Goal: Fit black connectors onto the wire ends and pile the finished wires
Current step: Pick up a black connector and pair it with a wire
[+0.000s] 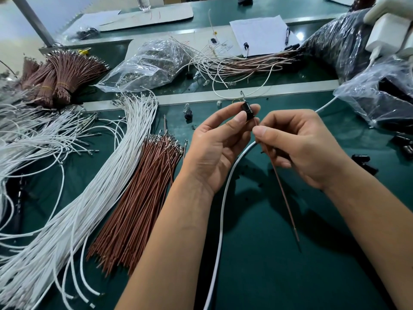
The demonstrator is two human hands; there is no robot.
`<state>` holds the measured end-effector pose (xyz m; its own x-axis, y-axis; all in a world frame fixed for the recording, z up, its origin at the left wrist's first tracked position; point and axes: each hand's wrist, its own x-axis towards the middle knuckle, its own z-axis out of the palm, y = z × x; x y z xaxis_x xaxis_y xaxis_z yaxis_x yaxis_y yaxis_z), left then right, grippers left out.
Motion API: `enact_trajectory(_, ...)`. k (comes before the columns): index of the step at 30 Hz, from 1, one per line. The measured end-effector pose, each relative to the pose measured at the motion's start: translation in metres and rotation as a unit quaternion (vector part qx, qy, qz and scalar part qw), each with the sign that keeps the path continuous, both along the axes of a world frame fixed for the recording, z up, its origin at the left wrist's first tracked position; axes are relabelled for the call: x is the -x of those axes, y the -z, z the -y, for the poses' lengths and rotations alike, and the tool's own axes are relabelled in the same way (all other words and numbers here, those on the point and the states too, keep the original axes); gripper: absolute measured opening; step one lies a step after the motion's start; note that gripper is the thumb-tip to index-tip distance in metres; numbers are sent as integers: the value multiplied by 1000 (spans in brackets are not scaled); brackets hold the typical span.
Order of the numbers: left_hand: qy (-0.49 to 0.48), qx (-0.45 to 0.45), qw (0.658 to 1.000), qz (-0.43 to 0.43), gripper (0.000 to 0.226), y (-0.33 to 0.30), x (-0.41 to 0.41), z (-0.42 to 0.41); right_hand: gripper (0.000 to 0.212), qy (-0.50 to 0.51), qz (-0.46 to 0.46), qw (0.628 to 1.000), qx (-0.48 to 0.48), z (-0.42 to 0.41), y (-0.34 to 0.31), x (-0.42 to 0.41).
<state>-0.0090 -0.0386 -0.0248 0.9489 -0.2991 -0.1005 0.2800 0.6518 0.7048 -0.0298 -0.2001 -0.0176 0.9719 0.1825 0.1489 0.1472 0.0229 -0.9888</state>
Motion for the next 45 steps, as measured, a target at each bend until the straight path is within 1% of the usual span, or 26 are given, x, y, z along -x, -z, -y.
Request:
enact_trajectory(2,-1,4,1000,-2,22,0,0,0,17,2,2,1000,3,0,1,0)
enact_trajectory(5,-3,4,1000,-1,23,0,0,0,22,4,2,1000,6,1,3,-1)
enact_trajectory(7,-7,-4,1000,6,22,0,0,0,20,3,-2,1000,3,1,4,-1)
enact_trajectory(13,-20,-48,997,65,24,0,2,-2,22,-6,-14,1000,18,1,3,1)
enact_trajectory(16,-31,-50,995,83,22,0,2,-3,23,-4,-24,1000,13,0,2,1)
enact_trajectory(21,-33,-49,995,81,22,1,2,-3,18,-1,-20,1000,19,0,4,0)
enact_trajectory(26,-35,-49,995,79,20,0,2,-3,21,3,-16,1000,17,0,3,0)
enact_trajectory(31,-43,-61,993,91,17,-2,4,-2,13,6,-9,1000,19,-1,2,1)
enact_trajectory(36,-54,-73,991,96,20,-4,6,0,20,11,-9,1000,26,-1,3,1)
enact_trajectory(41,-59,-79,991,95,21,-3,6,0,18,8,-8,999,30,-1,3,0)
enact_trajectory(45,-54,-72,992,91,22,-3,5,-1,22,10,5,999,37,-1,4,-1)
